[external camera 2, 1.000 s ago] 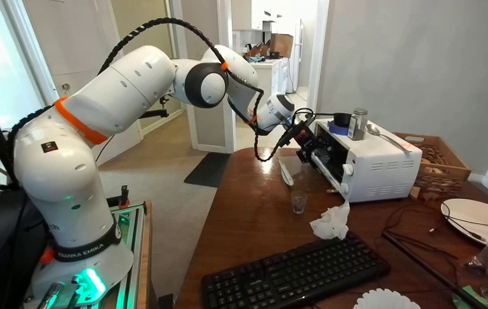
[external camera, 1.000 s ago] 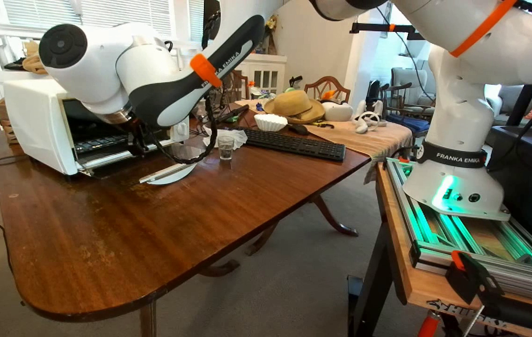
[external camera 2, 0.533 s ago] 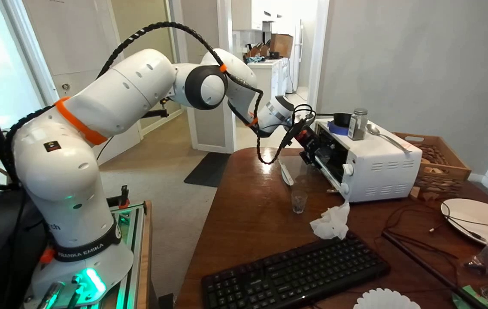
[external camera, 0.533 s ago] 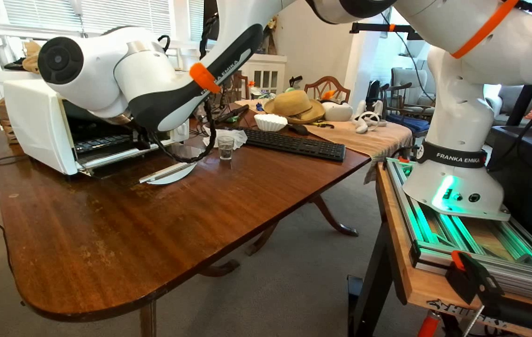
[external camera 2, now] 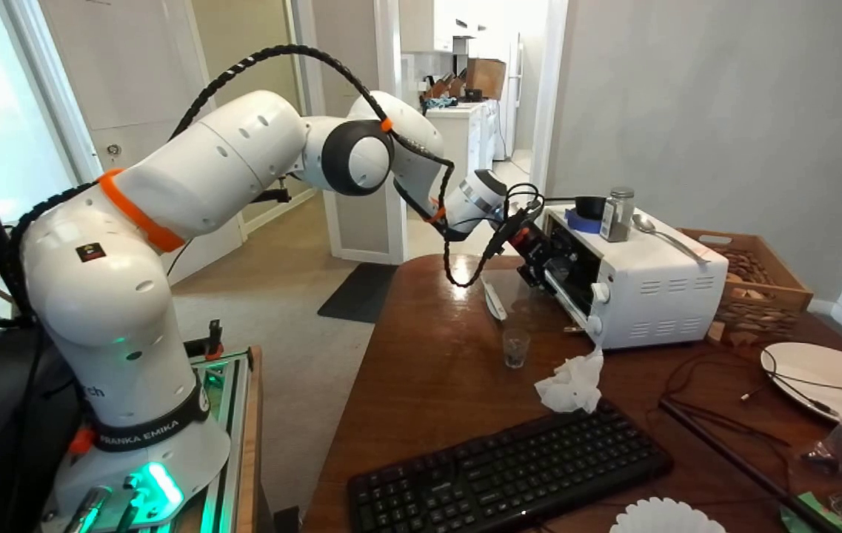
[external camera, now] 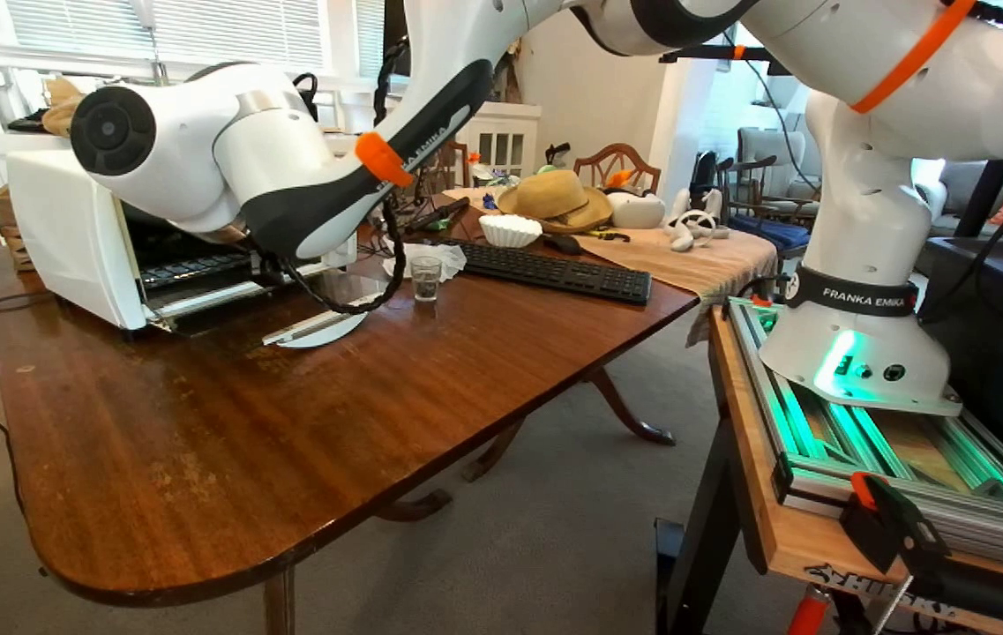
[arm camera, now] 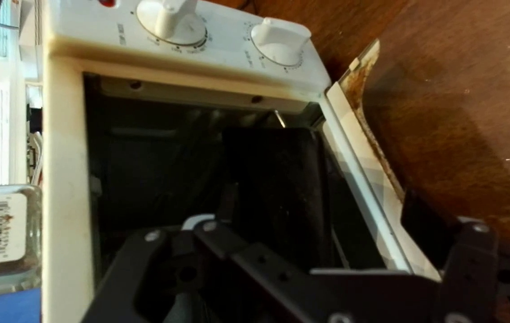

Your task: Remove the black tray from inside the microwave, put it on top of the microwave and move the black pot from the microwave to the table

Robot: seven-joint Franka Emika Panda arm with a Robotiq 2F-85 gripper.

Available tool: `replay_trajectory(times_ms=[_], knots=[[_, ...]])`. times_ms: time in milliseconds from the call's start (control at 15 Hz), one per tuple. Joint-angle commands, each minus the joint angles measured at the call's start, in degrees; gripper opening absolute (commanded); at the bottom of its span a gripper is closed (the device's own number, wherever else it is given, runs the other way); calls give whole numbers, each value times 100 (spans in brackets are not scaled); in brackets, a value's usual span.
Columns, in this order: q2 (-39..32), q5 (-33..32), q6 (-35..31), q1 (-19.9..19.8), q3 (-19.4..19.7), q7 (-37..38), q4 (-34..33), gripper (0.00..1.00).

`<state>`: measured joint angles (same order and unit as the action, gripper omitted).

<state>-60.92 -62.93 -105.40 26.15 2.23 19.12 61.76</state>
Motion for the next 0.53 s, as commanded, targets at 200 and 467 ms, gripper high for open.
replay_trajectory(times_ms=[200, 467], knots=[[-243, -135, 391, 213, 198, 82, -167, 100], [-283, -147, 722, 367, 358, 198, -215, 98]])
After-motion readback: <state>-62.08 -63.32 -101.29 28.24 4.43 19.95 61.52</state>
